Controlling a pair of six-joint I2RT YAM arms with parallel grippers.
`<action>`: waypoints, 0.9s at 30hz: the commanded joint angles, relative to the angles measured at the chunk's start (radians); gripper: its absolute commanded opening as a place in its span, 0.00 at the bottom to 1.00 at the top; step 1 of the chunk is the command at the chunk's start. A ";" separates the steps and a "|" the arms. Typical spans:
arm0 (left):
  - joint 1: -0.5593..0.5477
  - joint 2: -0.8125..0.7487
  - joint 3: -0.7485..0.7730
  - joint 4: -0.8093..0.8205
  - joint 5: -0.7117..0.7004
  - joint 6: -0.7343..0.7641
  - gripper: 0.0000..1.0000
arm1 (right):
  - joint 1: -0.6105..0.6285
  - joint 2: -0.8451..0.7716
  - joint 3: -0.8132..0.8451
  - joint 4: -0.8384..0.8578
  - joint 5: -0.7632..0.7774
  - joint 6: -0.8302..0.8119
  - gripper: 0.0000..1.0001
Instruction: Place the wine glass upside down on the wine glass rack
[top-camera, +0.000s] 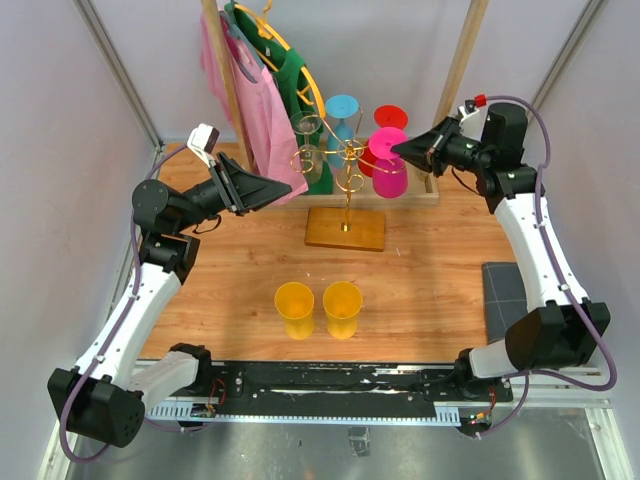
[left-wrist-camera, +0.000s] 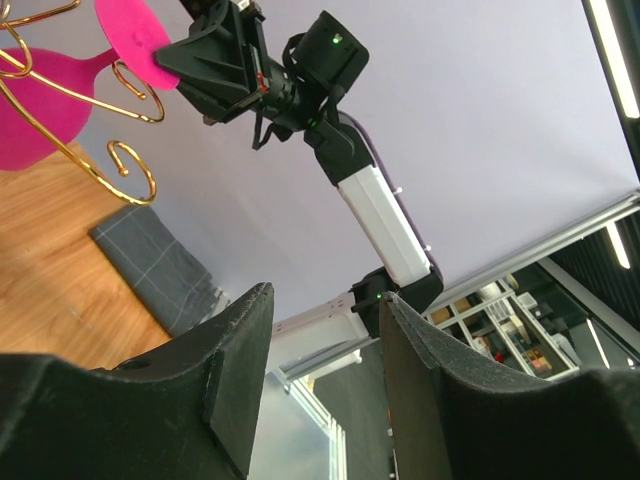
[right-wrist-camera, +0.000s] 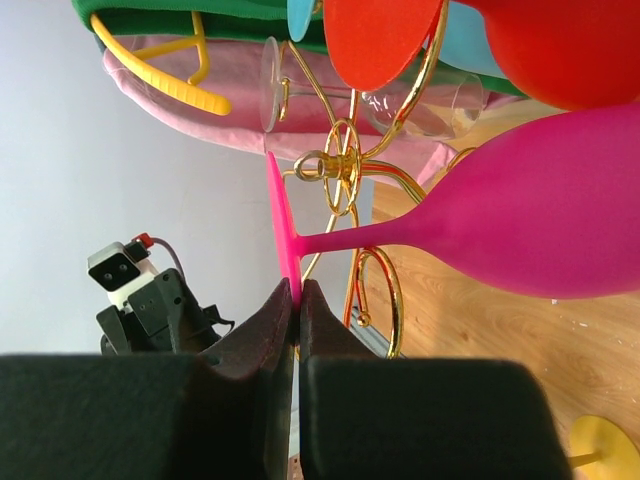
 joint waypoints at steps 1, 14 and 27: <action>0.007 -0.015 -0.005 0.012 0.008 0.013 0.52 | 0.020 -0.015 -0.023 0.009 -0.052 -0.006 0.01; 0.007 -0.019 -0.021 0.013 0.005 0.016 0.52 | 0.020 -0.078 -0.068 0.009 -0.059 -0.006 0.01; 0.007 -0.026 -0.028 0.014 0.004 0.010 0.52 | -0.033 -0.179 -0.140 0.003 -0.016 -0.028 0.01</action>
